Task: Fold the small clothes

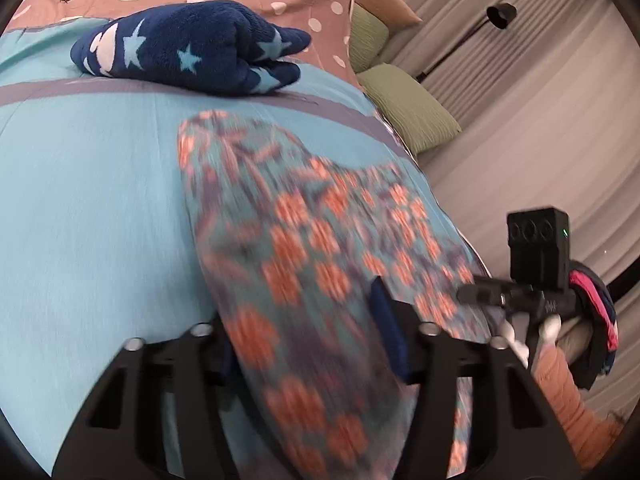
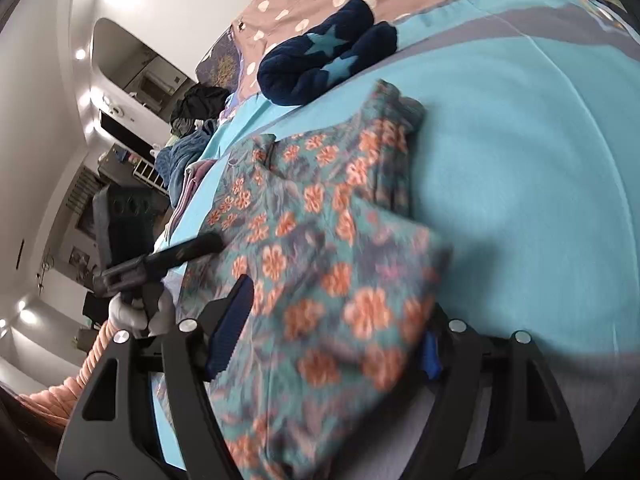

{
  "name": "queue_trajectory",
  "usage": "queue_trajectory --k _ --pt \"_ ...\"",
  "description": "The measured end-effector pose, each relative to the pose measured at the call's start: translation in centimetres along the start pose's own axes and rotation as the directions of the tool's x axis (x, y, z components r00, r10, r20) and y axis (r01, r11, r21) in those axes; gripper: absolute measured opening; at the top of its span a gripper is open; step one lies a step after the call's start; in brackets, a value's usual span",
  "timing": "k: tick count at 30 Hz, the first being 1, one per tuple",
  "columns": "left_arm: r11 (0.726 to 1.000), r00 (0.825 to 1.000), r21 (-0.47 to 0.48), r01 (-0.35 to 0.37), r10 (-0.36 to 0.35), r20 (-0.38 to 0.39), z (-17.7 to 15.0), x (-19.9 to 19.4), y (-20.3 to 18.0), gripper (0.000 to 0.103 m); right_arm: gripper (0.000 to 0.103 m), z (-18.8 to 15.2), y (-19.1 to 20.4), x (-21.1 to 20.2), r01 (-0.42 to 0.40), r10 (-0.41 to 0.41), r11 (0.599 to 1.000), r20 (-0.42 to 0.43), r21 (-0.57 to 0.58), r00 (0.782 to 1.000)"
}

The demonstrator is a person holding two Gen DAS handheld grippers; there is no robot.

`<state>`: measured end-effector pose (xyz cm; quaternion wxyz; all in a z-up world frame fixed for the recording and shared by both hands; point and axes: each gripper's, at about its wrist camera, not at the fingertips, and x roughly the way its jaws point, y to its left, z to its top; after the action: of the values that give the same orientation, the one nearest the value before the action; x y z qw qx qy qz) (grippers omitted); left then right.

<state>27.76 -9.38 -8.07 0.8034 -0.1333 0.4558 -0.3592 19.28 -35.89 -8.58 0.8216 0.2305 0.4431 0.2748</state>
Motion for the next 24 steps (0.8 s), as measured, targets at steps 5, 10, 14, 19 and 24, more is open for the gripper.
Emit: queue_trajectory --k 5,10,14,19,24 --pt "0.999 0.999 -0.025 -0.022 0.022 0.025 1.1 0.6 0.2 0.009 0.027 0.3 1.0 0.7 0.071 -0.07 0.997 0.023 -0.009 0.997" --pt "0.987 0.989 0.142 -0.07 0.05 0.143 2.2 -3.1 -5.7 0.009 0.023 -0.3 4.8 -3.4 0.157 -0.139 0.983 0.168 -0.099 0.976" --pt "0.964 0.975 0.256 -0.069 0.01 0.223 4.6 -5.9 -11.4 0.009 0.023 -0.4 8.3 -8.9 0.248 -0.187 0.955 0.318 -0.164 0.929" --pt "0.921 0.954 0.378 -0.097 -0.022 0.299 8.2 -7.0 -18.2 0.009 0.023 2.0 9.6 -14.8 0.348 -0.248 0.926 0.459 -0.146 0.853" --pt "0.911 0.95 0.395 -0.12 -0.01 0.311 14.3 -3.8 -20.3 0.009 0.023 7.6 8.3 -17.4 0.432 -0.317 0.896 0.53 -0.105 0.786"
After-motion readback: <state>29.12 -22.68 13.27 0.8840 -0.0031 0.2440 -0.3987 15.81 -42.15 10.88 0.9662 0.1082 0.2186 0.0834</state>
